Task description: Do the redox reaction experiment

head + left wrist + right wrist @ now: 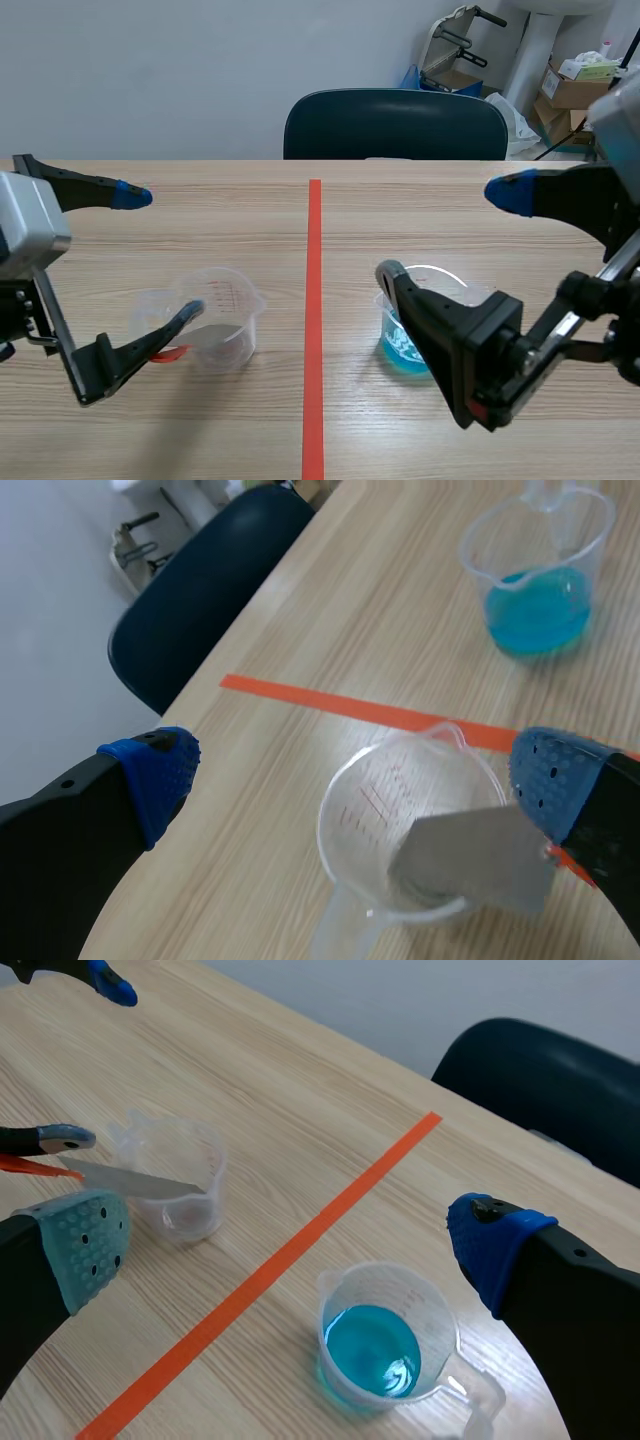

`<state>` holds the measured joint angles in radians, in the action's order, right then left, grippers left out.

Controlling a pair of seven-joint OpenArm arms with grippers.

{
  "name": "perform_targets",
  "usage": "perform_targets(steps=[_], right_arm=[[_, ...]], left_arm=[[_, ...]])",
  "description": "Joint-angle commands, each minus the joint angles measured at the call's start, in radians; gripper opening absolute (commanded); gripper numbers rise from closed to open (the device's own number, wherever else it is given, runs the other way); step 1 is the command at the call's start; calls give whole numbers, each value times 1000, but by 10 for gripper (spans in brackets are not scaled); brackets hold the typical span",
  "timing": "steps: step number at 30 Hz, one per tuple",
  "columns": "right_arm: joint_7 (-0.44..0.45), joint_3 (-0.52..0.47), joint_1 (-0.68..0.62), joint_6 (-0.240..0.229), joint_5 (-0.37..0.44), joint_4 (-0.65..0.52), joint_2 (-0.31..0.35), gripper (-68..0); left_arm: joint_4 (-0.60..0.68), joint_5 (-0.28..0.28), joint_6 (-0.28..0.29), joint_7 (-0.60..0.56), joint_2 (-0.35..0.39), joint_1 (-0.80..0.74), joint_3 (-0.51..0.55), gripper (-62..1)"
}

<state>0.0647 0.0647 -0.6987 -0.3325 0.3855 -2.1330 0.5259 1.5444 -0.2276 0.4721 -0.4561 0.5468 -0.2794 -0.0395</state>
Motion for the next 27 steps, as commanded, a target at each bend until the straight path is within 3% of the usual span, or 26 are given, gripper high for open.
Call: perform_targets(steps=[1, 7, 12, 21, 27], right_arm=[[21, -1, 16, 8, 10, -13, -1, 4], [21, -1, 14, 34, 8, -13, -3, 4], [36, -1, 20, 34, 8, -13, -3, 4], [33, -1, 23, 34, 8, -13, -3, 4], [27, -1, 23, 34, 8, -13, -3, 4]], left_arm=[[15, 18, -28, -18, -1, 9, 17, 14], [111, 37, -66, -17, 3, 14, 48, 14], [216, 114, -58, 44, 3, 14, 97, 14], [292, 120, -58, 111, -14, 8, 111, 14], [292, 222, -58, 185, -76, 5, 111, 14]])
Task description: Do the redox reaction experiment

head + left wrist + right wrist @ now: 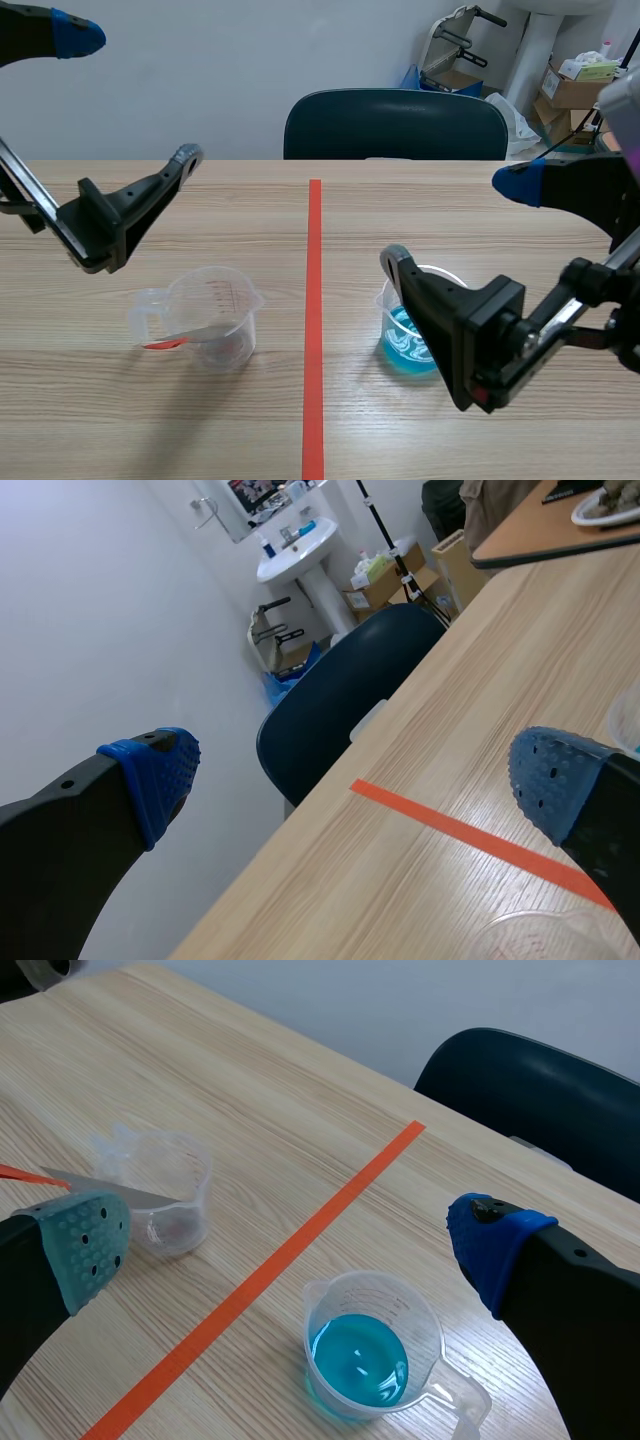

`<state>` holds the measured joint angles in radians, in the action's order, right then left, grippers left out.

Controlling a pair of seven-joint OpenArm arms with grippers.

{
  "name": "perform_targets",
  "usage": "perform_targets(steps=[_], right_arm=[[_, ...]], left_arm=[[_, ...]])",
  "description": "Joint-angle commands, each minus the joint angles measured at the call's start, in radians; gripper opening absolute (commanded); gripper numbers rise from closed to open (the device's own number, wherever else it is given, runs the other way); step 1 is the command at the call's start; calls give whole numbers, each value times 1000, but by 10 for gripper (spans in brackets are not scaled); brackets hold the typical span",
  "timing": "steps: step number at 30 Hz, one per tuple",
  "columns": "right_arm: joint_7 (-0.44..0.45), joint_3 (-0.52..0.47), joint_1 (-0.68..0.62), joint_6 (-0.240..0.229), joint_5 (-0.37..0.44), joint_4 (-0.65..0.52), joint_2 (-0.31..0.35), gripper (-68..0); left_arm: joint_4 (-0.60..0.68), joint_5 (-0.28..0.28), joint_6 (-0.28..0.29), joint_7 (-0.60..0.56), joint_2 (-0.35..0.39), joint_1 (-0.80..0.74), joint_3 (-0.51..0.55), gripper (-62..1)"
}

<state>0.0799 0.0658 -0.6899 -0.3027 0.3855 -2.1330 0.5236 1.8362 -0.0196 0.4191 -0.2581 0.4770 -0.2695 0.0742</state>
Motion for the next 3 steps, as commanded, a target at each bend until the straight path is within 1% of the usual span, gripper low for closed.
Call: perform_targets(steps=[1, 3], right_arm=[[12, -2, 14, 4, 8, -13, 0, 4], [12, -2, 14, 4, 9, -13, -1, 4]], left_arm=[[0, 31, -5, -13, -11, -8, -3, 14], [0, 84, -5, -14, -14, -14, -3, 14]])
